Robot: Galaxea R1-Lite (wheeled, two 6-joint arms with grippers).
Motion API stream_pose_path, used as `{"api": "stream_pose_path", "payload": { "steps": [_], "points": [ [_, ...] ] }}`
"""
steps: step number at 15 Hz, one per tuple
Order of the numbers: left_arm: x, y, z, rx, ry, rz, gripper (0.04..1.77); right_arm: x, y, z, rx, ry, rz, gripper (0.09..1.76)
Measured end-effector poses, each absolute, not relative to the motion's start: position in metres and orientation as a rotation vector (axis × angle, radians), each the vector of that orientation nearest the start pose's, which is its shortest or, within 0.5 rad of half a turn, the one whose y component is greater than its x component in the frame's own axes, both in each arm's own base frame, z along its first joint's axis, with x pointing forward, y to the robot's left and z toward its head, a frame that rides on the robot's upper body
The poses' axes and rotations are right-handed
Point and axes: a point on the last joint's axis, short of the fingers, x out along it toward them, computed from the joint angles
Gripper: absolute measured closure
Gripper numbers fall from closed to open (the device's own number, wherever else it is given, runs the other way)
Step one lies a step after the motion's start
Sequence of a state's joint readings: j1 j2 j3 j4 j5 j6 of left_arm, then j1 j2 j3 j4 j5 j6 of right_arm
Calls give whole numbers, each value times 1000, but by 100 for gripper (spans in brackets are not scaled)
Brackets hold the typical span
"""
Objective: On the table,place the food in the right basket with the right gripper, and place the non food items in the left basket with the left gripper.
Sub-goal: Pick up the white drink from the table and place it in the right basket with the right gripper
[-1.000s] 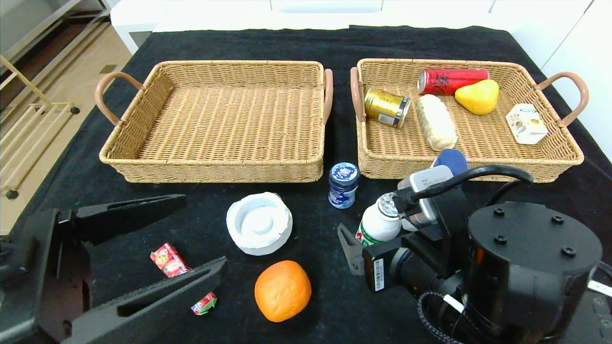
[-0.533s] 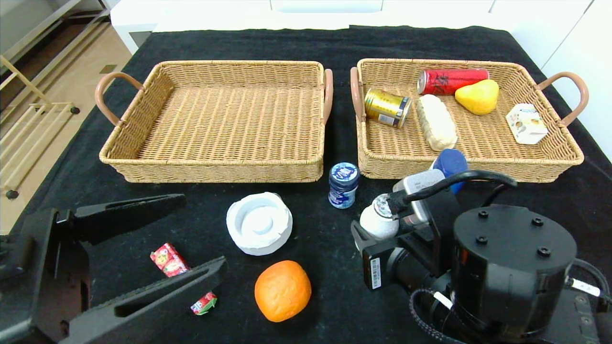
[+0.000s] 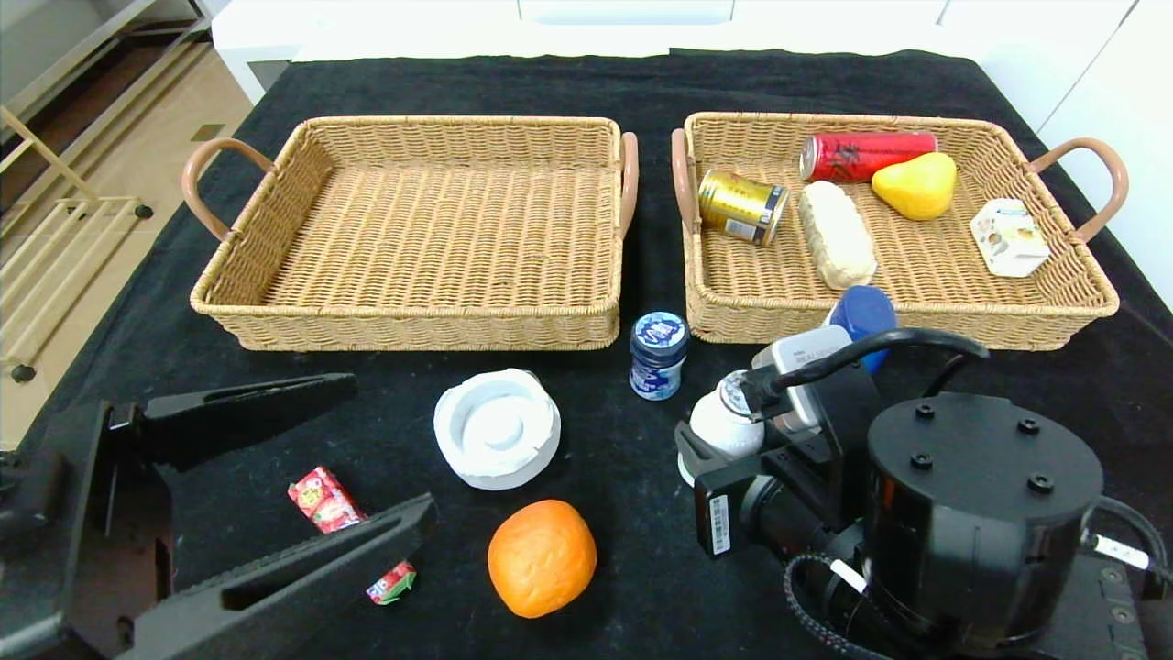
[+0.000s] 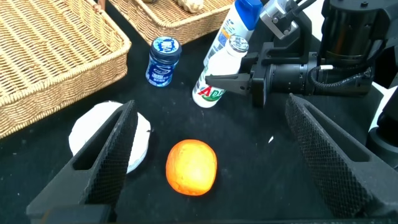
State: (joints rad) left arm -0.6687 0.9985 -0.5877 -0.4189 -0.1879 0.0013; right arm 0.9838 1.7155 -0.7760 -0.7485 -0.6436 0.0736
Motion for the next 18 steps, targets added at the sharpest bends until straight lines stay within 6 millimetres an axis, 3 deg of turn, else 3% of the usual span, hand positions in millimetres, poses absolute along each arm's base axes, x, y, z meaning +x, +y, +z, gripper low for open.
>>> {"api": "stream_pose_path", "payload": {
  "steps": [6,13,18],
  "points": [
    [100,-84,252,-1,-8,-856,9,156,236,188,-107,174,389,96],
    [101,-85,250,2,3,-857,9,124,195,196,-124,197,431,97],
    [101,-85,250,3,6,-858,9,114,170,198,-95,195,436,97]
  ]
}}
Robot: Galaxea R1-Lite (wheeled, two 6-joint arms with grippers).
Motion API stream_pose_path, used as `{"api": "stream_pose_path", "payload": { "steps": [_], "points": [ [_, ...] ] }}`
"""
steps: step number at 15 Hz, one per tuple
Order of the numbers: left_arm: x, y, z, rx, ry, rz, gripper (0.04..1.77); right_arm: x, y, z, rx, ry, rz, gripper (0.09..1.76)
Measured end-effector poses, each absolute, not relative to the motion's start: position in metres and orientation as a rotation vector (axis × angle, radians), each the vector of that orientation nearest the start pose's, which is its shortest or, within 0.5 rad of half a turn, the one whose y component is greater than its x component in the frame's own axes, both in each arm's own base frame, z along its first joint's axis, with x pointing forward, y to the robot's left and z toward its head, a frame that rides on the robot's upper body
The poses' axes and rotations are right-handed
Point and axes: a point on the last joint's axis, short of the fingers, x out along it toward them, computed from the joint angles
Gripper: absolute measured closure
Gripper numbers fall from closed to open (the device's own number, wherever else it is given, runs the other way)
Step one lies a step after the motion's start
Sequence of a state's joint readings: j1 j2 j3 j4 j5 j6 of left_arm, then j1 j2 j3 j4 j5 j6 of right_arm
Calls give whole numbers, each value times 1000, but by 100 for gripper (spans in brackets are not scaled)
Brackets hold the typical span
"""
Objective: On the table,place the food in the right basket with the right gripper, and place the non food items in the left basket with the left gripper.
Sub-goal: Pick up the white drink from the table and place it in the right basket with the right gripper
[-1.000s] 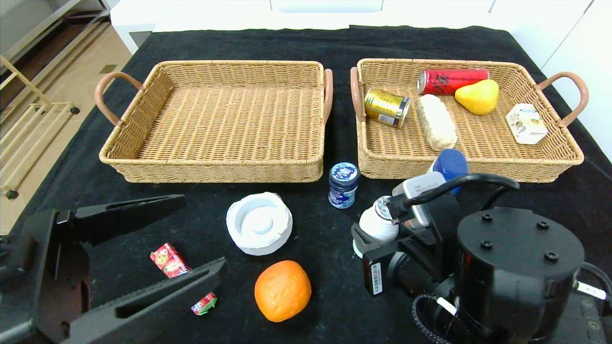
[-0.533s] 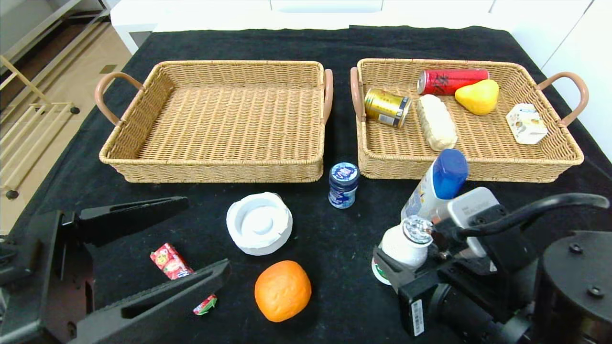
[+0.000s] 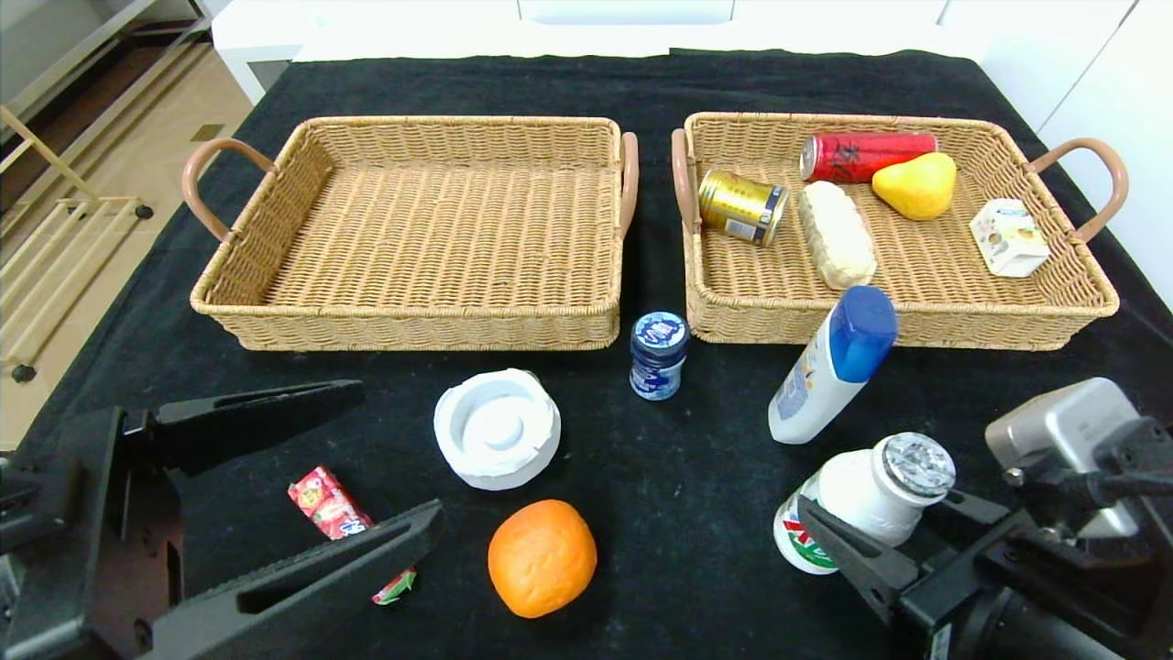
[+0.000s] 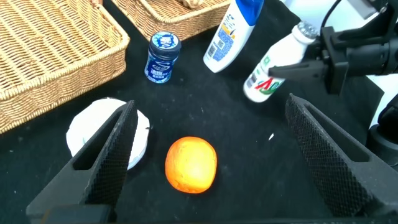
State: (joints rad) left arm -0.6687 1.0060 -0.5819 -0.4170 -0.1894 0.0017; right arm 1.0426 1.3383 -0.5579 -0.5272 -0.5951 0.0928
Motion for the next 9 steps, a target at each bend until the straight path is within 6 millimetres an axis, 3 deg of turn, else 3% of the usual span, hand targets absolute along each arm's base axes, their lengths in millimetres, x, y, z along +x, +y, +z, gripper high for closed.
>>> {"api": "stream_pose_path", "payload": {
  "steps": [9],
  "points": [
    [101,-85,249,6,17,-858,9,114,128,204,-64,181,314,97]
  ]
}}
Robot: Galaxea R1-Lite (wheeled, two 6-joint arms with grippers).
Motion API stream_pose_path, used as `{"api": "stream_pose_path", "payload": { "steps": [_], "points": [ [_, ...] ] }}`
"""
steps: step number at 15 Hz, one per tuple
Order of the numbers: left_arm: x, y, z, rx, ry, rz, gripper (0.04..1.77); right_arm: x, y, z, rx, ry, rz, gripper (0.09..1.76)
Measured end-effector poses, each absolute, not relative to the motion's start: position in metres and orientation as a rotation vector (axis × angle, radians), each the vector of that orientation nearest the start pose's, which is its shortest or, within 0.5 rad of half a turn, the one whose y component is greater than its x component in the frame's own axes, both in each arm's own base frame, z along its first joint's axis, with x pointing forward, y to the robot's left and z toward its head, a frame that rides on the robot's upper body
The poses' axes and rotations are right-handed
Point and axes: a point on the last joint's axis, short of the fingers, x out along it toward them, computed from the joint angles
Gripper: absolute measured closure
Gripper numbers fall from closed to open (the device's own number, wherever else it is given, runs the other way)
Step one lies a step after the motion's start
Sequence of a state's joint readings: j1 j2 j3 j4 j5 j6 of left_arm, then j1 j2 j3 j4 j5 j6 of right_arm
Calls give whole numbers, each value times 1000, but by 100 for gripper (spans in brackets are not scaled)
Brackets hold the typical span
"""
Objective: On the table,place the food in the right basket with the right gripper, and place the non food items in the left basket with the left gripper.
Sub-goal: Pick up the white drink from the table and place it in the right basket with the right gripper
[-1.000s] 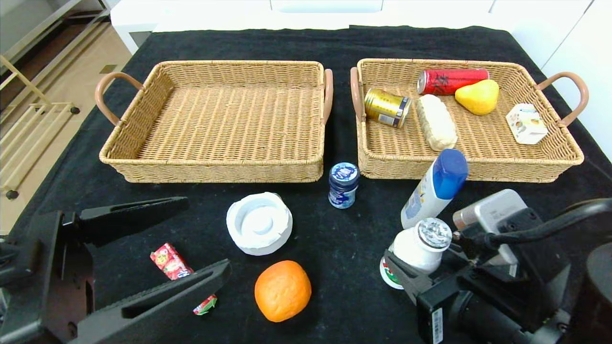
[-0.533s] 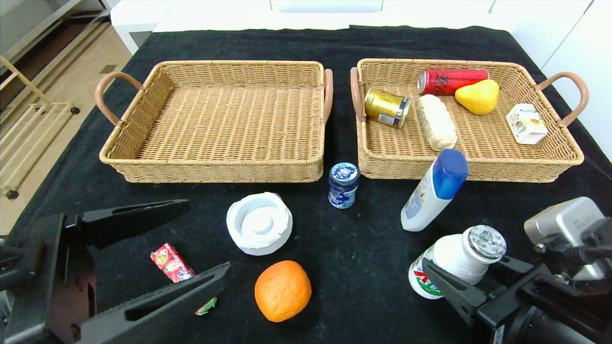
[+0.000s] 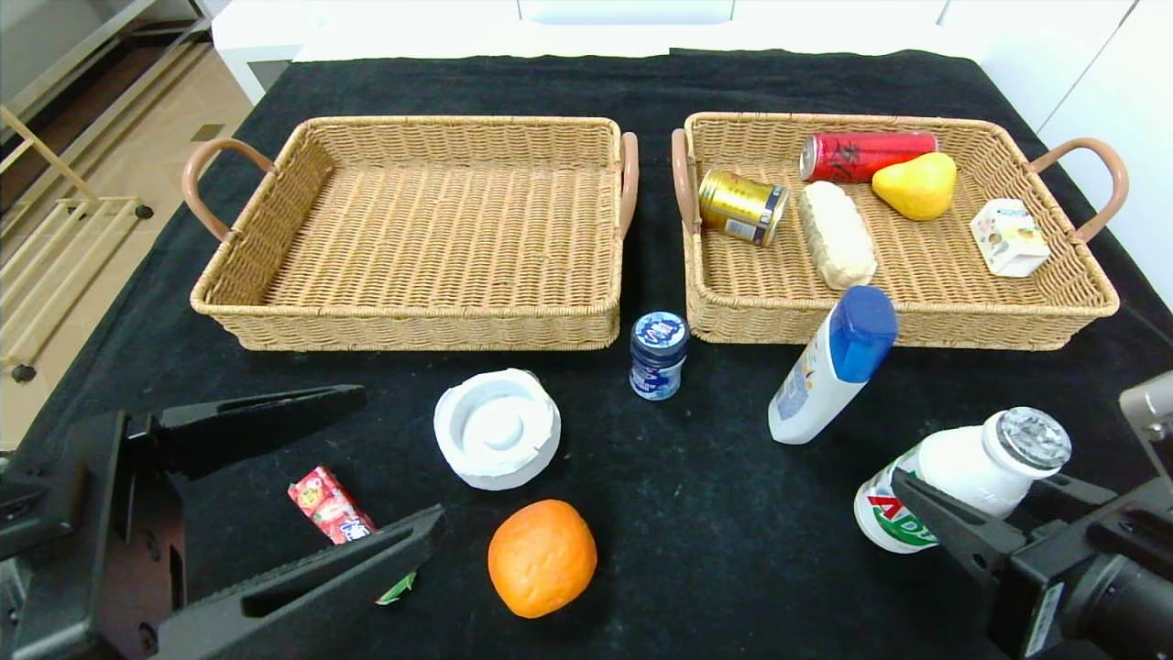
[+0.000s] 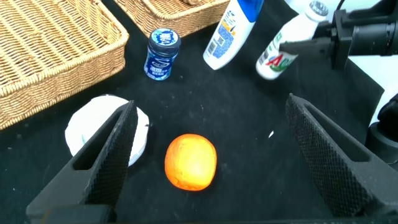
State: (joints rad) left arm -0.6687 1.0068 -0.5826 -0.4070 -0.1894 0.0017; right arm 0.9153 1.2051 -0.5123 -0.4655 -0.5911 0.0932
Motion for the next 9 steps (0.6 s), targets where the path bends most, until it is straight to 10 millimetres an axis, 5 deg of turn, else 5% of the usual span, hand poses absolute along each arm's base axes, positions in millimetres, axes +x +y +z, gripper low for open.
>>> {"api": "stream_pose_path", "payload": {
  "steps": [5,9],
  "points": [
    [101,-85,249,5,13,-858,9,130,116,210,-36,175,255,97],
    [101,-85,249,5,14,-858,9,158,105,235,-9,124,169,97]
  ]
}}
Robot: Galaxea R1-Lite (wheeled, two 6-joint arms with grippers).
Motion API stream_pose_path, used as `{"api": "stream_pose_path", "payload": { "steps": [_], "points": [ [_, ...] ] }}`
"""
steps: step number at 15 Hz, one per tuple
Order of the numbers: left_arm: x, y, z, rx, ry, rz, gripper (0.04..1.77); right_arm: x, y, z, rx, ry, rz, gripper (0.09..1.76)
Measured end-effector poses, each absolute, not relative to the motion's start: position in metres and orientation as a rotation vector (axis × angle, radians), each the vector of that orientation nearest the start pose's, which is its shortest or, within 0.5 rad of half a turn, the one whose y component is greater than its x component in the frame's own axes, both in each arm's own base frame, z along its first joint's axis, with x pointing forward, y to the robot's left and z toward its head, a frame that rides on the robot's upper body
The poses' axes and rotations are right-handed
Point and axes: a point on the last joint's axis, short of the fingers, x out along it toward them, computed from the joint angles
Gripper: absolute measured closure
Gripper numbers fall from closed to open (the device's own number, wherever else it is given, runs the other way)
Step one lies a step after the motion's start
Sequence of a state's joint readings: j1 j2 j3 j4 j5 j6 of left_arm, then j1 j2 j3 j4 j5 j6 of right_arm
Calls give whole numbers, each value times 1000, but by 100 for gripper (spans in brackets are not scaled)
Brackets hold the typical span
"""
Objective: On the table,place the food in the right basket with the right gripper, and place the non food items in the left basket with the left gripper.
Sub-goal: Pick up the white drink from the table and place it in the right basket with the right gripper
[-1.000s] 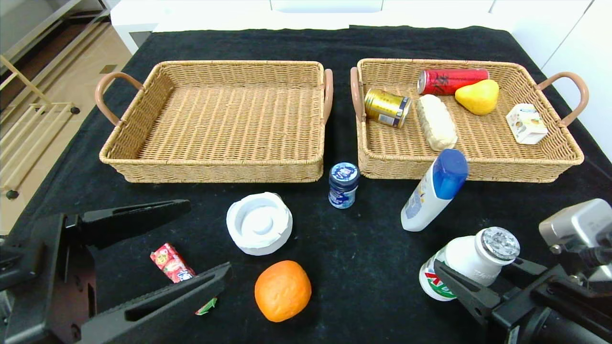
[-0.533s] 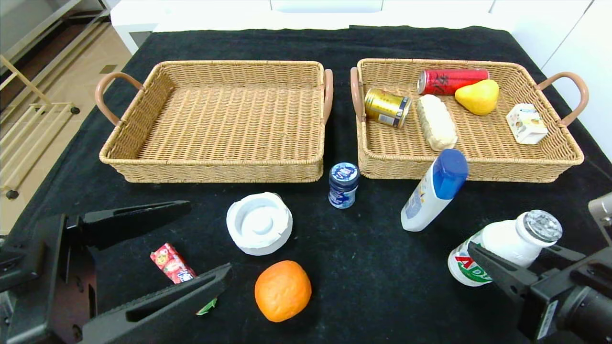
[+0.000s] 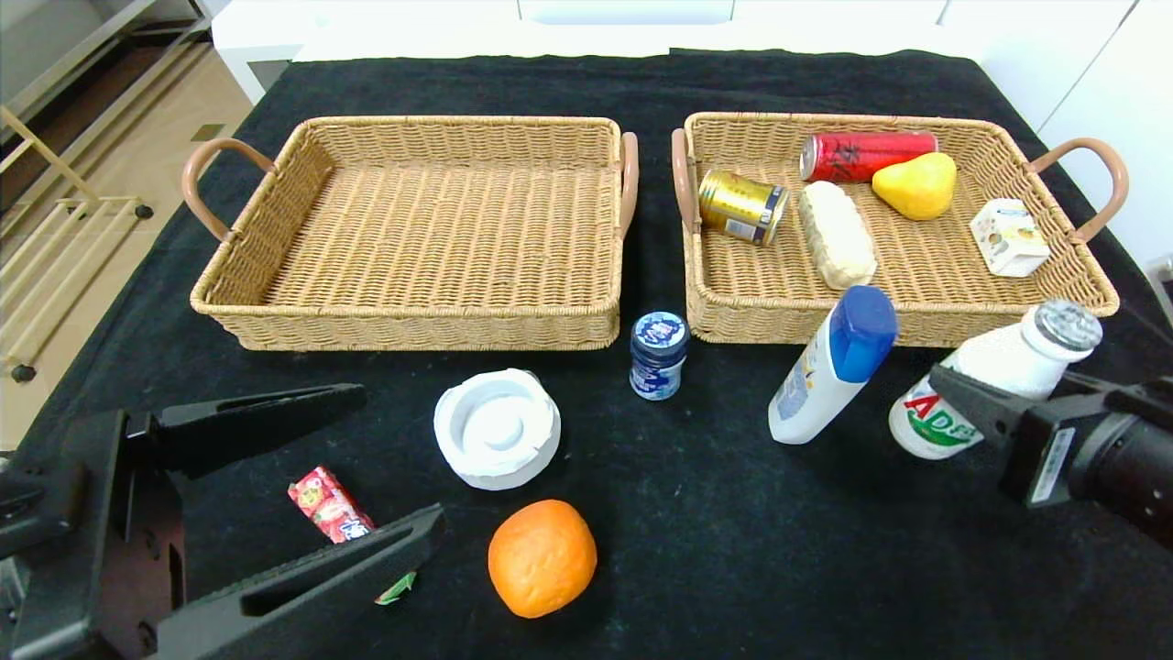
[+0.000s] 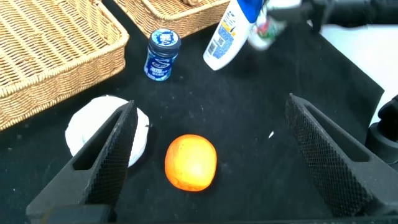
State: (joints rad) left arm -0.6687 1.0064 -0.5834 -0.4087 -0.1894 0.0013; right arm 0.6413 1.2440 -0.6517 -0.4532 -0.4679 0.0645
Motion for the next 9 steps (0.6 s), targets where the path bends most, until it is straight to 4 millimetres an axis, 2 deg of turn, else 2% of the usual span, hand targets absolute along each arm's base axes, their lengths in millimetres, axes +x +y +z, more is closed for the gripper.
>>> {"api": "stream_pose_path", "payload": {
  "steps": [4,9],
  "points": [
    [100,-84,251,3,5,-858,9,184,100,269,-5,76,134,97],
    [99,-84,252,5,-5,-858,9,227,101,298,5,9,55,97]
  ]
}}
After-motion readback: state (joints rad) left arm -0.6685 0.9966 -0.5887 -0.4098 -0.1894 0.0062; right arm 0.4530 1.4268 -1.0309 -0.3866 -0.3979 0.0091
